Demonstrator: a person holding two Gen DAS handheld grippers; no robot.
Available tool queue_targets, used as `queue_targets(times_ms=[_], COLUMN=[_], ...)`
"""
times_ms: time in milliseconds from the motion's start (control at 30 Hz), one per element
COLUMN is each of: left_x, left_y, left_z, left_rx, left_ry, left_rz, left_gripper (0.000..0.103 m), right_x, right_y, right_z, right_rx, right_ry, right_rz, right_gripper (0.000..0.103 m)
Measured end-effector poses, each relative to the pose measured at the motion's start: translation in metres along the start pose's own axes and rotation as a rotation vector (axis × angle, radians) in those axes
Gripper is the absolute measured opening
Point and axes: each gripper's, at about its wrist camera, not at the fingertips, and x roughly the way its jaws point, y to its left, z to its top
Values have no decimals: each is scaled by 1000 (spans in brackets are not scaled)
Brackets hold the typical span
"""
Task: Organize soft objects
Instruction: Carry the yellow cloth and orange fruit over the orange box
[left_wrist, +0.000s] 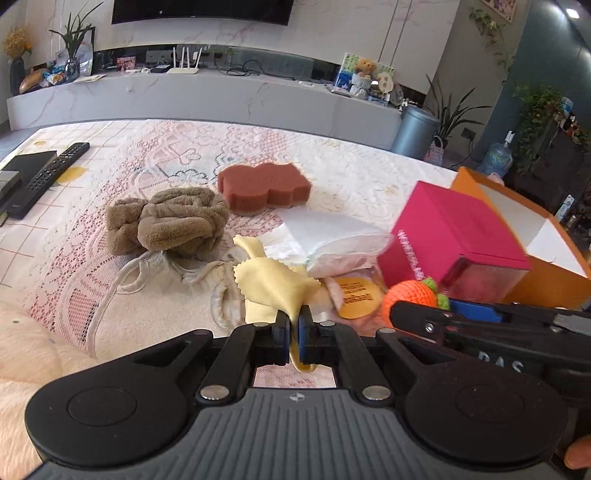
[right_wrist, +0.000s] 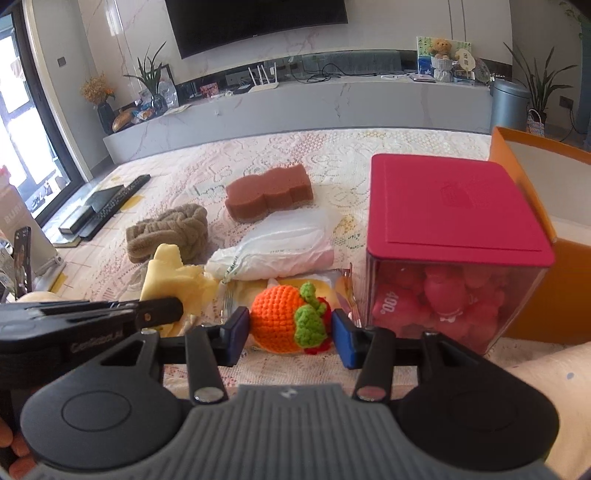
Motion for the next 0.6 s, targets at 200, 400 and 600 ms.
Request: queue_targets(times_ms=[200,400,600], left_x=[-28,-42,-42], left_y=[-24,-60,-106], left_z=[-1,10,32], left_rx=[30,93,180], left_ry=[-49,-94,-124], left_rz=[-61,-146,-248], left_gripper=[4,4,4], right_x=[-35,-72,-108], right_y=[-10,-35,-73], right_z=[1,4,13], right_rx=[46,115,167], right_ry=[-55,-120,-184], right_rz=[7,-7,-51], right_gripper=[48,48,48])
